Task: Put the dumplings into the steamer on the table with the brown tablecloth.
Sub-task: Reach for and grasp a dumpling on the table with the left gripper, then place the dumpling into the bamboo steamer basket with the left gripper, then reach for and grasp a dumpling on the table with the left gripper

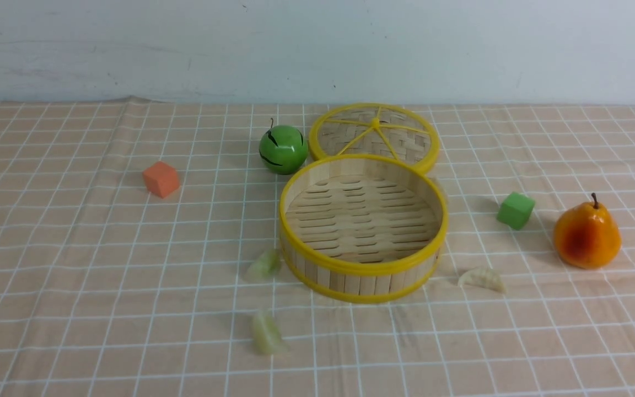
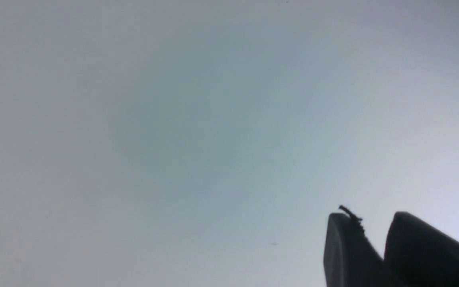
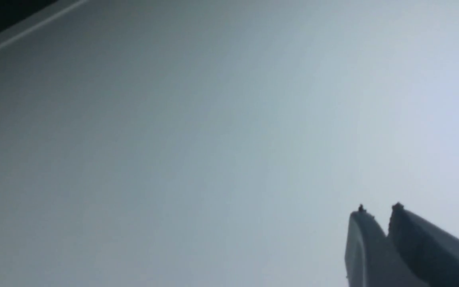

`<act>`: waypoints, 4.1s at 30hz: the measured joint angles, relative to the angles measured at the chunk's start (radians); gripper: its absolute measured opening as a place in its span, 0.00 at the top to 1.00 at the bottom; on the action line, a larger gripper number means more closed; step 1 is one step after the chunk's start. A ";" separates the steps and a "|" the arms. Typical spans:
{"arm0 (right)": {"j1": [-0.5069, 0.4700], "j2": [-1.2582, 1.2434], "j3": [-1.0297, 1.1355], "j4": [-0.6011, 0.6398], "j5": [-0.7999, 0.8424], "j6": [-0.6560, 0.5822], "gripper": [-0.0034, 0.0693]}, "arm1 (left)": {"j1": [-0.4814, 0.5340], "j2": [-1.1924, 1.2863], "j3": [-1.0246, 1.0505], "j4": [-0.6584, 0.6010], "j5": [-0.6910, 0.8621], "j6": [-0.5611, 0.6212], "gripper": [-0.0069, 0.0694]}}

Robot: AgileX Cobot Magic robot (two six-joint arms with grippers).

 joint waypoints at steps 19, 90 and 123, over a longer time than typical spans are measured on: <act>0.000 0.636 -0.308 -0.130 0.827 -0.156 0.80 | -0.065 1.031 -0.540 0.114 0.847 0.021 0.93; 0.380 0.869 -0.428 0.063 1.291 -0.418 0.76 | -0.468 2.059 -1.314 -0.242 0.573 0.577 0.44; 0.380 0.869 -0.385 0.095 1.230 -0.431 0.74 | -0.468 1.715 -0.879 -0.144 0.941 0.288 0.39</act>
